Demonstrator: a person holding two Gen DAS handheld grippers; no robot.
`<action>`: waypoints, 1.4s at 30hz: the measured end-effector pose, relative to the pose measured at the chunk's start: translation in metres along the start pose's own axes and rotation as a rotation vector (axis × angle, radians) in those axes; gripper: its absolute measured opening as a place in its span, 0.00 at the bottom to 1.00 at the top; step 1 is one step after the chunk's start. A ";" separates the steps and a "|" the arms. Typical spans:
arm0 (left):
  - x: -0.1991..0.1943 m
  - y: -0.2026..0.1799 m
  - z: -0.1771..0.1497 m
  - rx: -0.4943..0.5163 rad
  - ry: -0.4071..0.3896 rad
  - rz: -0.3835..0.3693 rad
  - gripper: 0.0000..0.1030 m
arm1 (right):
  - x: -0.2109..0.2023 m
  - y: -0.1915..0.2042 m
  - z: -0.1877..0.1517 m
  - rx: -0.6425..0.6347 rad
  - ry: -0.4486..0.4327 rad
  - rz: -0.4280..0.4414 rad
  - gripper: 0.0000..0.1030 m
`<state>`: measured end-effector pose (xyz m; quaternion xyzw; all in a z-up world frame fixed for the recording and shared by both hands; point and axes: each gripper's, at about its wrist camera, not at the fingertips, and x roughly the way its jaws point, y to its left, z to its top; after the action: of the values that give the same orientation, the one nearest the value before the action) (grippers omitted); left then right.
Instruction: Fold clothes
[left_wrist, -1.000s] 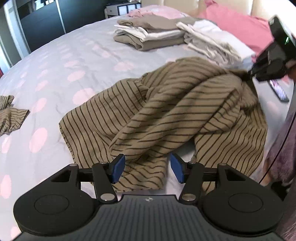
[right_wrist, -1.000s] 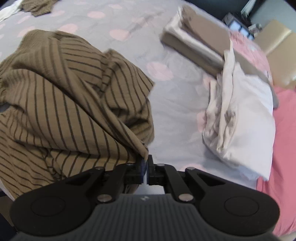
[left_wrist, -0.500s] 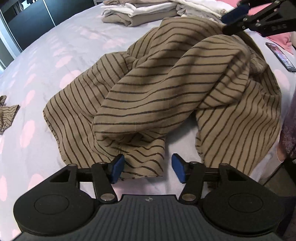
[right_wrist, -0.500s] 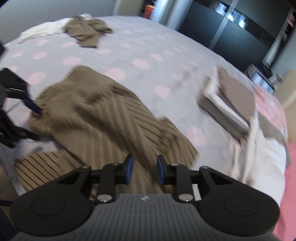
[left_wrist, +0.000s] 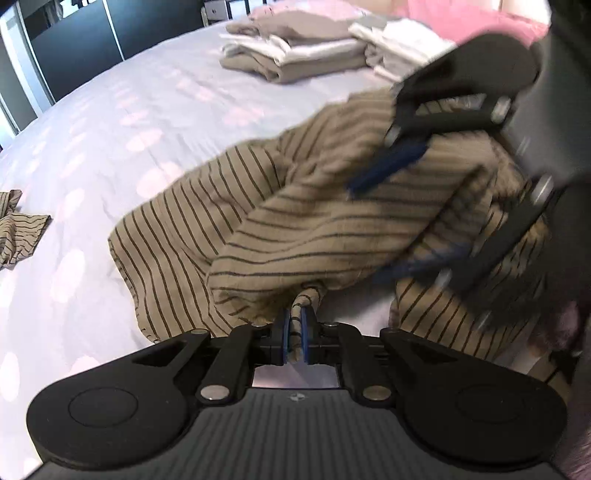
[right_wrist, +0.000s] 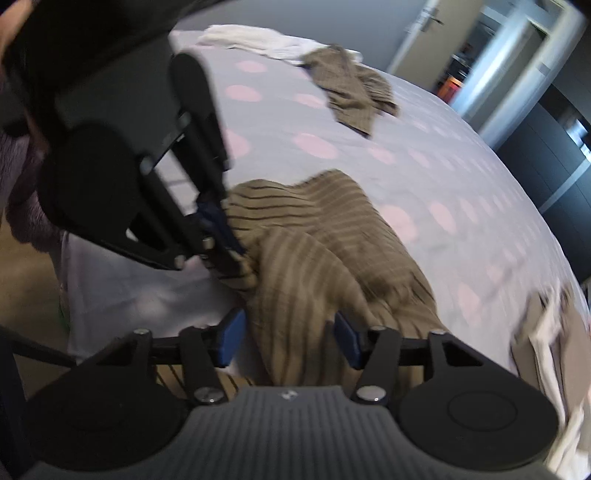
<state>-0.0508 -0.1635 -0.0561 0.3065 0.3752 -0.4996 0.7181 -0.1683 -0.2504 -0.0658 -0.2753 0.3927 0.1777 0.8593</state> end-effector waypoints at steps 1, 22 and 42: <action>-0.004 0.000 0.001 -0.001 -0.009 -0.006 0.04 | 0.004 0.003 0.003 -0.026 -0.001 0.006 0.59; -0.039 0.009 0.020 -0.036 -0.225 0.007 0.28 | -0.019 -0.046 -0.018 0.124 0.052 -0.142 0.04; 0.036 0.018 0.059 0.101 -0.108 0.072 0.41 | -0.078 -0.194 -0.175 0.738 0.325 -0.450 0.04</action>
<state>-0.0124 -0.2237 -0.0544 0.3279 0.2990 -0.5075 0.7386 -0.2173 -0.5169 -0.0359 -0.0534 0.4898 -0.2104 0.8444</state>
